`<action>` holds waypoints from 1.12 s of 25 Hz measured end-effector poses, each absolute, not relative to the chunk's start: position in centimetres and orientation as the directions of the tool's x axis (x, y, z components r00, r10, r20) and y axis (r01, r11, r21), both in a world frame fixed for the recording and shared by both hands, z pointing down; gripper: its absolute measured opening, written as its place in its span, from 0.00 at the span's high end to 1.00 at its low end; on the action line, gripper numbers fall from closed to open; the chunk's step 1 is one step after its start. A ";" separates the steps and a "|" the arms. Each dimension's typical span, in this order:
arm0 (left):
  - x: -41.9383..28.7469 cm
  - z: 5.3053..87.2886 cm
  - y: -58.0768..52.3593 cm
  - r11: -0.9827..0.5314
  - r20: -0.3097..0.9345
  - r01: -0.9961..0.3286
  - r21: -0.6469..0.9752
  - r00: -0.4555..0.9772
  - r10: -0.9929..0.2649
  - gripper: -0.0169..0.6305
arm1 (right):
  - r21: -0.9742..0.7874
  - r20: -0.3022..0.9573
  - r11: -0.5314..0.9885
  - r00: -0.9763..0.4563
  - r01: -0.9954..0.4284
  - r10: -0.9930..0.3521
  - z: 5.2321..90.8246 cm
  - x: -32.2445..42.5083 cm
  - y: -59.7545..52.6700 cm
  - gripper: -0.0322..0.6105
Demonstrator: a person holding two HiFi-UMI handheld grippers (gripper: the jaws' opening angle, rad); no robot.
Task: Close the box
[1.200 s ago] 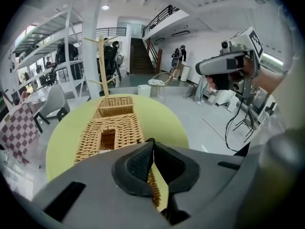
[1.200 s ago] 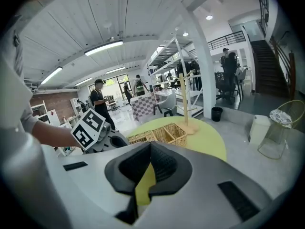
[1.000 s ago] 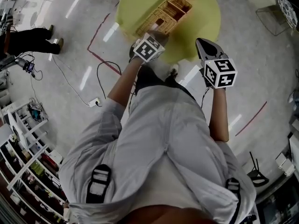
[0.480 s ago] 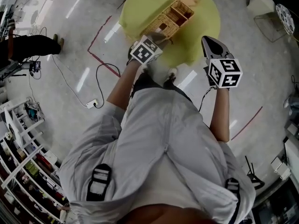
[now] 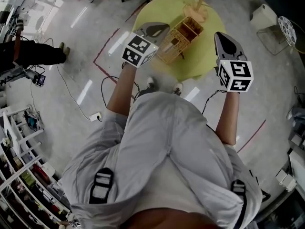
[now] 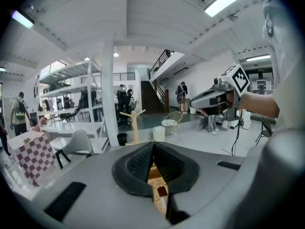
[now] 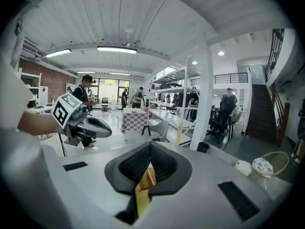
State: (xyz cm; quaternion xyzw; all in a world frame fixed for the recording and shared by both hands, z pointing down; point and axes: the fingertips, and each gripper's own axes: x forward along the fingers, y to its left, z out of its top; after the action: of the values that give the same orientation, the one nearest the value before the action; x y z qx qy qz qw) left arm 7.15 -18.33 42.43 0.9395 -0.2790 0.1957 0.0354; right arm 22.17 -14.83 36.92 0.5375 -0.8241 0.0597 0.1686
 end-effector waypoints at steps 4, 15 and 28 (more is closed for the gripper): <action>4.9 37.2 -20.0 -0.813 0.280 -0.576 -0.079 0.770 -0.573 0.93 | 0.142 0.289 0.411 -0.360 -0.900 -0.887 33.7 20.6 -16.0 0.92; -0.5 29.8 -23.6 -0.728 0.141 -0.656 -0.200 0.716 -0.684 0.93 | 0.188 0.175 0.411 -0.381 -0.892 -0.908 27.4 17.1 -18.0 0.92; -2.3 27.2 -25.1 -0.699 0.112 -0.658 -0.281 0.700 -0.705 0.93 | 0.220 0.206 0.434 -0.393 -0.874 -0.896 27.2 14.3 -20.3 0.92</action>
State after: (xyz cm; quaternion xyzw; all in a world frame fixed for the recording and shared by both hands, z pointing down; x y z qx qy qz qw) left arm -2.32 -25.09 27.17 0.9155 -0.3723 0.1057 -0.1102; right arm 14.26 -20.33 27.19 0.5308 -0.8337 -0.0377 0.1478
